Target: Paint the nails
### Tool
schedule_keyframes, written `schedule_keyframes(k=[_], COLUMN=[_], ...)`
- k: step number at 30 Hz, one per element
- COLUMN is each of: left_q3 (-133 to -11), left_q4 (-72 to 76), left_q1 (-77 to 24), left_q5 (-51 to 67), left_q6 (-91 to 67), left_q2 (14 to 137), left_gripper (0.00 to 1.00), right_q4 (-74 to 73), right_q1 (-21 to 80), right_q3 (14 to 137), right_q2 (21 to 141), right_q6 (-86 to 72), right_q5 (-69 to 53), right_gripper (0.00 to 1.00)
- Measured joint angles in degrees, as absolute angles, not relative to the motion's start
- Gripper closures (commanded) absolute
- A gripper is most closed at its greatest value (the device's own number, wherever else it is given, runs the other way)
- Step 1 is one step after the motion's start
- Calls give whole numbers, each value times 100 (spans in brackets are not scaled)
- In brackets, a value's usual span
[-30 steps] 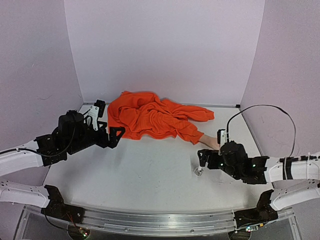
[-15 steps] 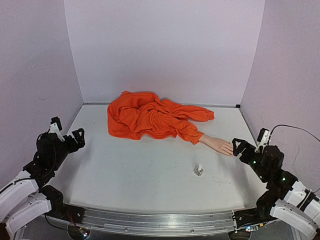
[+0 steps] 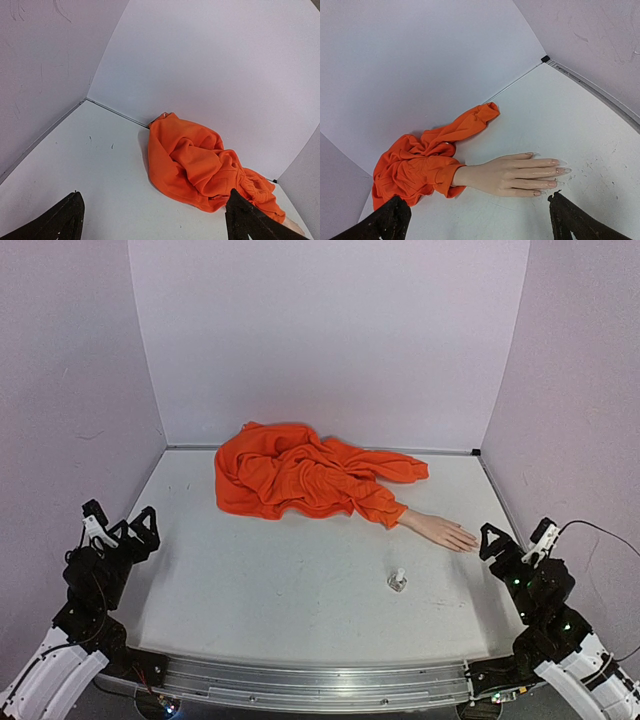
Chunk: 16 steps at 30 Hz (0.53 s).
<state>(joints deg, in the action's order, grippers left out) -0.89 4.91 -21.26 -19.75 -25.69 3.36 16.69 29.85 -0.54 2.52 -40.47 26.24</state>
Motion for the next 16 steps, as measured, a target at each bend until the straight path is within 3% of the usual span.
schedule_keyframes(k=[16], left_q3=[-89], left_q4=[502], left_q1=[-2126], left_q5=[-1774], left_q6=[-2508], left_q2=[421], left_gripper=[1], right_q4=[1577], right_q1=[2985], right_q3=[-54], right_q2=[163], right_q6=[-4165], right_q5=[2679], right_gripper=[2])
